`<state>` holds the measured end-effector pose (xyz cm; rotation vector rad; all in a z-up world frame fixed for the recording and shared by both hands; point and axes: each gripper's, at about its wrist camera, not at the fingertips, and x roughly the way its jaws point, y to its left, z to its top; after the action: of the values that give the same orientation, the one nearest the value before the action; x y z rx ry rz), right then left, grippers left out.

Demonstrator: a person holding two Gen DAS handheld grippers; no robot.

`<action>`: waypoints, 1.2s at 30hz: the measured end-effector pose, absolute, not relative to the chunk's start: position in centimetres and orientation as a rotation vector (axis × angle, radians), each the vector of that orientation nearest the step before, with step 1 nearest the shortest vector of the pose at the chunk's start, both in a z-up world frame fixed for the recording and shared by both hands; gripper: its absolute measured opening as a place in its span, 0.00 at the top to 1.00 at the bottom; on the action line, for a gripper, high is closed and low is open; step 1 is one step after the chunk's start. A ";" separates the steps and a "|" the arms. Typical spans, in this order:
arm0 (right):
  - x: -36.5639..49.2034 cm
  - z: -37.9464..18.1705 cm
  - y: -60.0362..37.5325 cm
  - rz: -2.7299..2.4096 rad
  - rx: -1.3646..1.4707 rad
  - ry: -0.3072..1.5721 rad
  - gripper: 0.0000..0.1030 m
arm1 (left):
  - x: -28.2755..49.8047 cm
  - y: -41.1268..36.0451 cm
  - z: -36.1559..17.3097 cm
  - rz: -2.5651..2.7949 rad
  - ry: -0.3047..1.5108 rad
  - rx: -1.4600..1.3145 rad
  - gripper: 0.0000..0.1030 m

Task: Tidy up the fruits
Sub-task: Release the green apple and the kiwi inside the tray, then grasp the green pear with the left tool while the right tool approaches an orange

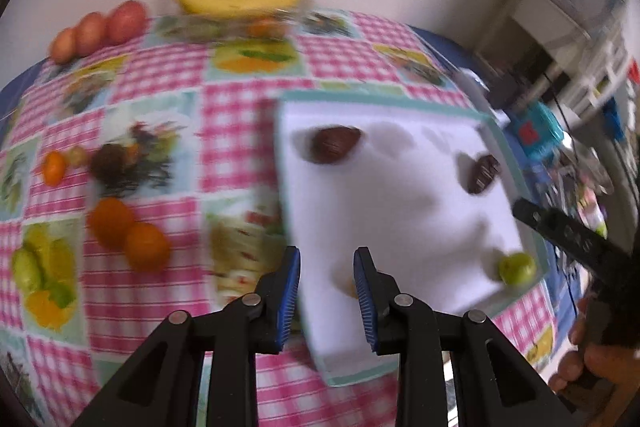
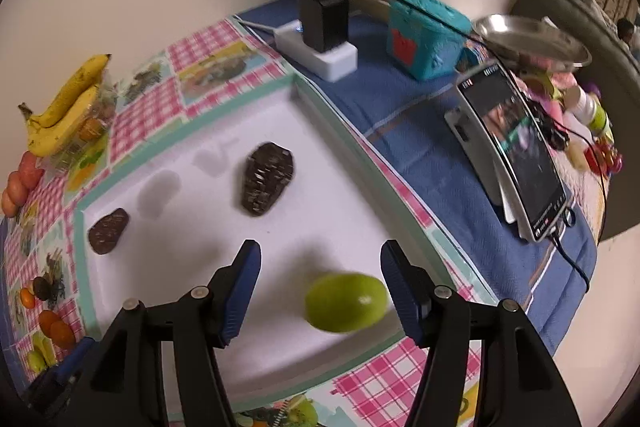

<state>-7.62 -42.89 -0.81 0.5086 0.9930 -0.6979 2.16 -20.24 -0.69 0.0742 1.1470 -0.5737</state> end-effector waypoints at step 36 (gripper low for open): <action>1.0 -0.3 -26.3 -0.232 0.377 0.946 0.10 | 11.8 2.9 -1.4 0.118 1.058 -0.139 0.00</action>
<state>1.01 -26.25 -0.27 0.3772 0.9457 -0.2318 11.82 2.93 -1.39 -0.1387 1.0583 0.1180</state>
